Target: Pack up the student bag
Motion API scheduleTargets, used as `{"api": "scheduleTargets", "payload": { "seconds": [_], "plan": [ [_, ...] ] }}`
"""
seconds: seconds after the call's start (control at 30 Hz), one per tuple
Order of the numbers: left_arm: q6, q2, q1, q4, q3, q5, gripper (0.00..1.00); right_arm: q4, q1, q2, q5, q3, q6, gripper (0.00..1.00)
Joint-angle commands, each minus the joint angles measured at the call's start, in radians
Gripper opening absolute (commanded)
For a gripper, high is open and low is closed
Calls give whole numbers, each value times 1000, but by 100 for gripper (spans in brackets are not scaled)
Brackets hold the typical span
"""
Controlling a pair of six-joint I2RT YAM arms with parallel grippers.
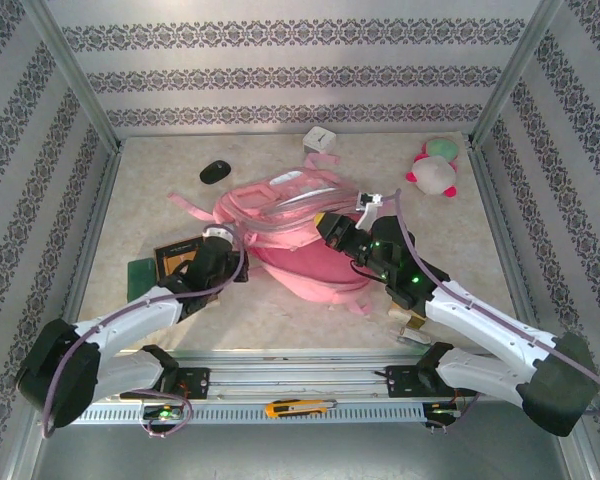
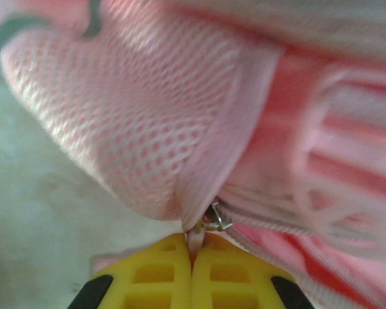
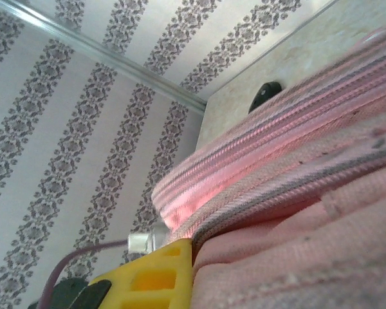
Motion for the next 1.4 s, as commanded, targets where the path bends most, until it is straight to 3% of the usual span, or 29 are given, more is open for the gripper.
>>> {"api": "scheduleTargets", "payload": {
  "seconds": [0.0,0.13,0.2,0.3,0.43,0.6,0.77,0.9,0.97,1.03,1.37],
  "plan": [
    [13,55,116,-33,59,-62,0,88,16,-40,-7,60,-9,0],
    [48,139,186,-49,133,-34,1,115,46,-19,82,37,23,0],
    [54,160,199,-55,159,0,6,135,74,-21,177,10,31,0],
    [31,165,199,-75,184,63,29,168,118,-12,318,-24,33,0],
    [-103,120,194,-176,195,147,51,216,169,18,466,-55,47,0],
    [-277,0,174,-302,165,124,58,255,210,87,546,-51,76,0],
    [-323,-133,171,-397,173,60,60,274,258,197,599,-23,137,2],
    [-297,-142,173,-484,239,15,62,248,275,286,534,42,193,23],
    [-278,-110,177,-521,277,20,64,185,292,314,496,71,219,42],
    [-273,-83,178,-528,291,44,64,118,307,316,466,75,246,48],
    [-267,74,203,-399,300,173,65,-249,314,238,92,84,269,54]
  ]
}}
